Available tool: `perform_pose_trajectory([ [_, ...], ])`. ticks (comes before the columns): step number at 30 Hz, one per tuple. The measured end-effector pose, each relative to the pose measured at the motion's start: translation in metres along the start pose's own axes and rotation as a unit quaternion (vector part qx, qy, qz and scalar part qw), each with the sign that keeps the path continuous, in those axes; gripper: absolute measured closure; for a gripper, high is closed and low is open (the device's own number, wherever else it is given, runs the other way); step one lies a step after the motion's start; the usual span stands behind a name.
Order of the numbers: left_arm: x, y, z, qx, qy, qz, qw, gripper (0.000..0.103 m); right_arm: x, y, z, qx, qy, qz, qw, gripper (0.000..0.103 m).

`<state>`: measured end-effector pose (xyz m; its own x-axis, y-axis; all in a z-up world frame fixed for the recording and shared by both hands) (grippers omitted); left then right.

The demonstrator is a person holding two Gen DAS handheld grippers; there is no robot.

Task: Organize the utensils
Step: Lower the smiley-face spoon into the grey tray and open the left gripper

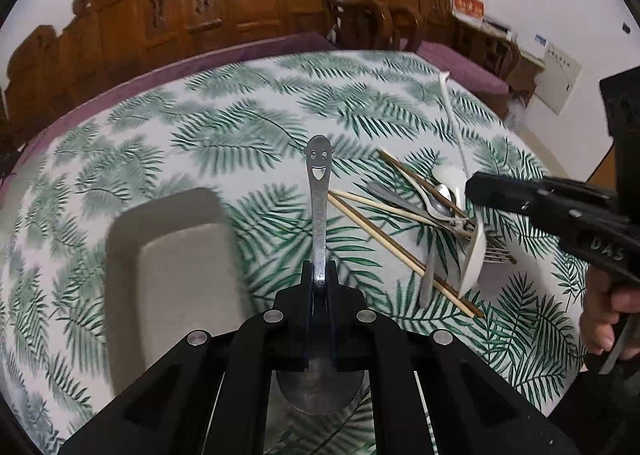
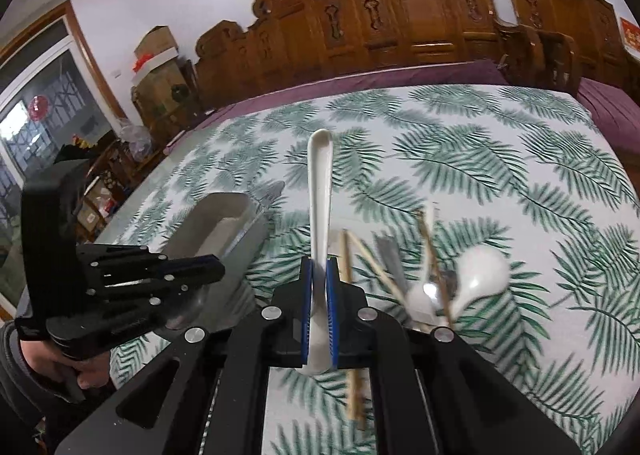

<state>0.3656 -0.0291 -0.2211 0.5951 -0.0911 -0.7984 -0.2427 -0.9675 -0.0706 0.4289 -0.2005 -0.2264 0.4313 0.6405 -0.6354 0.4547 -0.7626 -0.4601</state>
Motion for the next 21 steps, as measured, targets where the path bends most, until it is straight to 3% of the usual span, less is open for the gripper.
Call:
perform_pose_trajectory([
  [7,-0.024,-0.035,0.024,-0.02,0.014,-0.017,0.9996,0.098,0.015,-0.036,0.006,-0.026,-0.013,-0.015,0.999,0.094],
  [16,-0.014,-0.075,0.061,-0.049,-0.002,-0.048,0.9977,0.098,0.027,-0.053,0.017,-0.039,-0.025,-0.015,0.999,0.094],
  [21,-0.007,-0.086,0.066,-0.055,-0.012,-0.058,0.9967,0.098,0.033,-0.053,0.022,-0.041,-0.032,-0.009,0.999,0.094],
])
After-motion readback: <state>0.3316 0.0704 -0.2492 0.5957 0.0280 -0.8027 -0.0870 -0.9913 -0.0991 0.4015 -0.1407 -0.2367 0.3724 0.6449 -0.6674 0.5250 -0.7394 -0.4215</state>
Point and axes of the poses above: each gripper's, at about its wrist camera, not at the fingertips, and x roughly the way its jaws point, y to its right, z to its underside, the point moved 4 cm from there along x, roughly the way its jaws point, and after that the axes turned 10 degrees about x, right-handed, at the moved point
